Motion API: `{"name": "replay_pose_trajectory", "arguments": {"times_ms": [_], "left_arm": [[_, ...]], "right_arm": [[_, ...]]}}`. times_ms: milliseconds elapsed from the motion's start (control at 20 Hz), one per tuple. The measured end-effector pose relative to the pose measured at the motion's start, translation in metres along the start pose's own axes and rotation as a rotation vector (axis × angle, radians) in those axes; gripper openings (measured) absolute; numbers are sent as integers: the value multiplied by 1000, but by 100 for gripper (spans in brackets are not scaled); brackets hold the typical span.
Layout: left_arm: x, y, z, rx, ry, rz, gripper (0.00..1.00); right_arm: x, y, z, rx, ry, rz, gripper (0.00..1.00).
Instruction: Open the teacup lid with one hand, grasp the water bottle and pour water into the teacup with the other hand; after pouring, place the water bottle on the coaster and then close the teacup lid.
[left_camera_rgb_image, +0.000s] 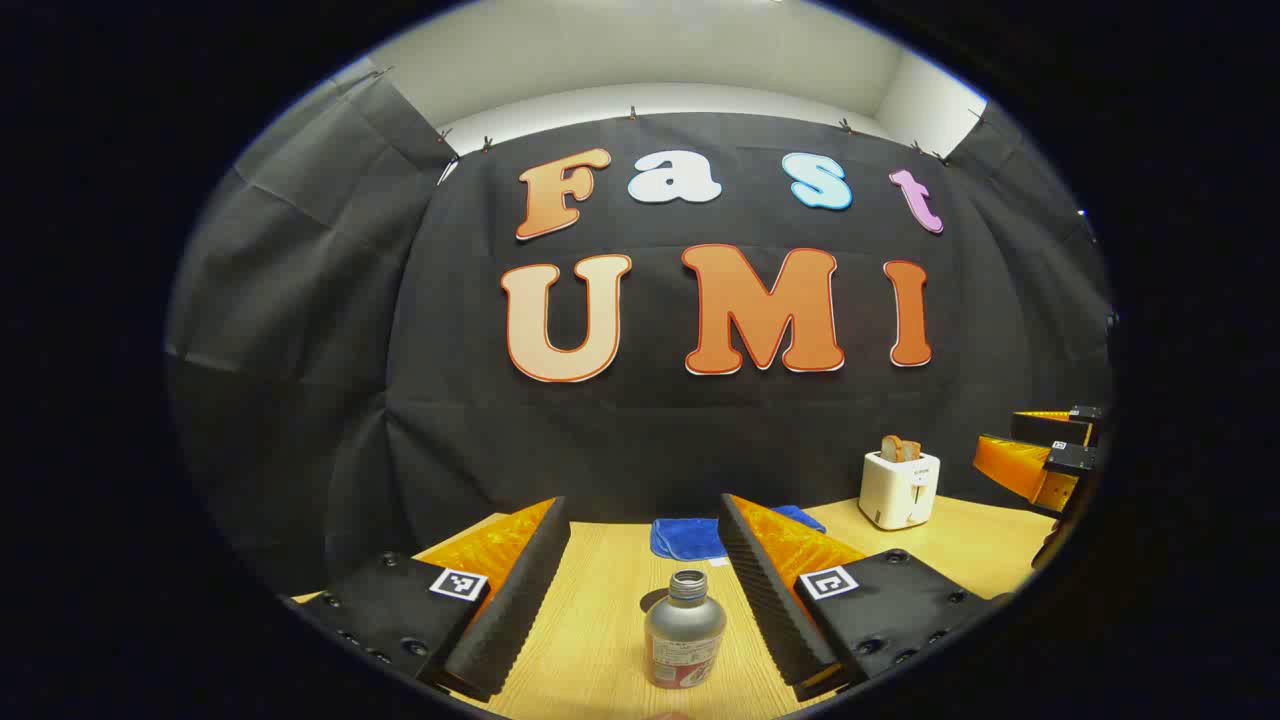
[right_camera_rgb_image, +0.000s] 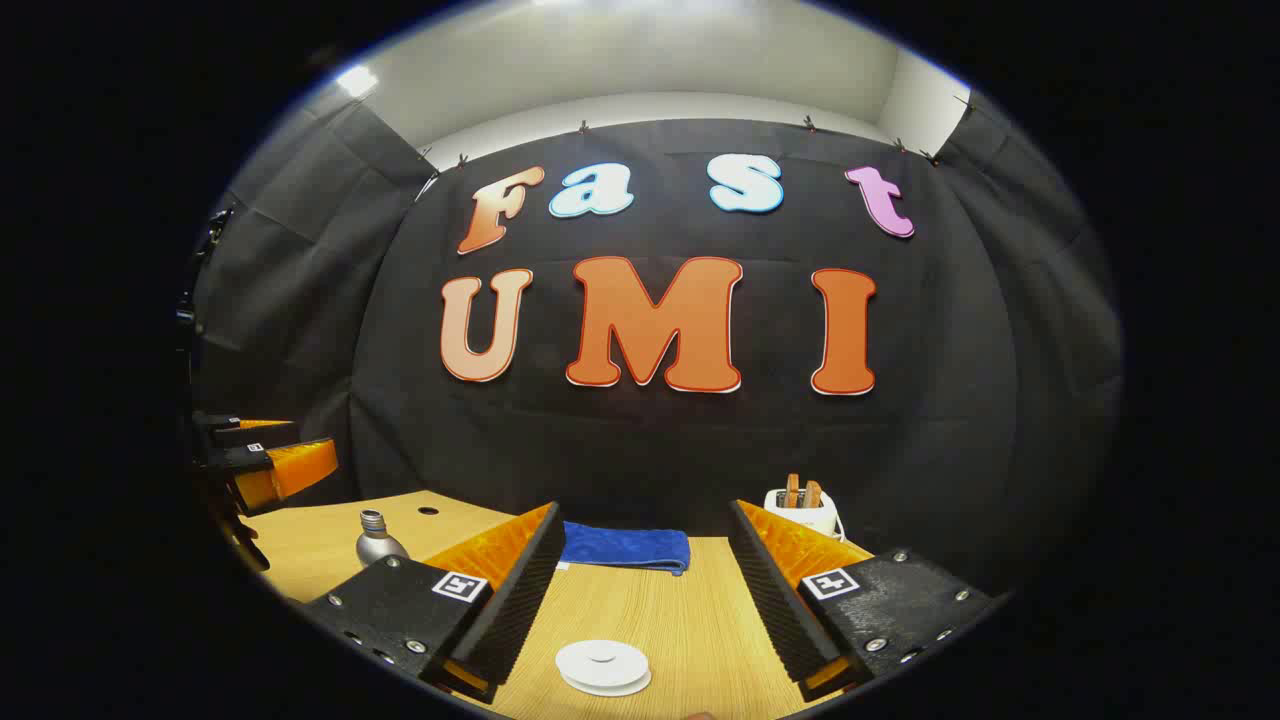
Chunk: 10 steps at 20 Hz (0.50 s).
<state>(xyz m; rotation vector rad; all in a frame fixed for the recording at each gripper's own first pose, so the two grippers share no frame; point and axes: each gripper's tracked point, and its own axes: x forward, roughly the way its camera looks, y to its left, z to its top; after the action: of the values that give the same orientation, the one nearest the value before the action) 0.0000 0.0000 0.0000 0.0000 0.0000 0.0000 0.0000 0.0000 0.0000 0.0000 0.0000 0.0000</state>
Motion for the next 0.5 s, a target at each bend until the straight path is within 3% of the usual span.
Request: {"name": "replay_pose_trajectory", "arguments": {"times_ms": [500], "left_arm": [[-1, 5, 3, 3, -5, 26, 96]], "right_arm": [[-3, 0, 0, -7, 5, 6, 98]]}}
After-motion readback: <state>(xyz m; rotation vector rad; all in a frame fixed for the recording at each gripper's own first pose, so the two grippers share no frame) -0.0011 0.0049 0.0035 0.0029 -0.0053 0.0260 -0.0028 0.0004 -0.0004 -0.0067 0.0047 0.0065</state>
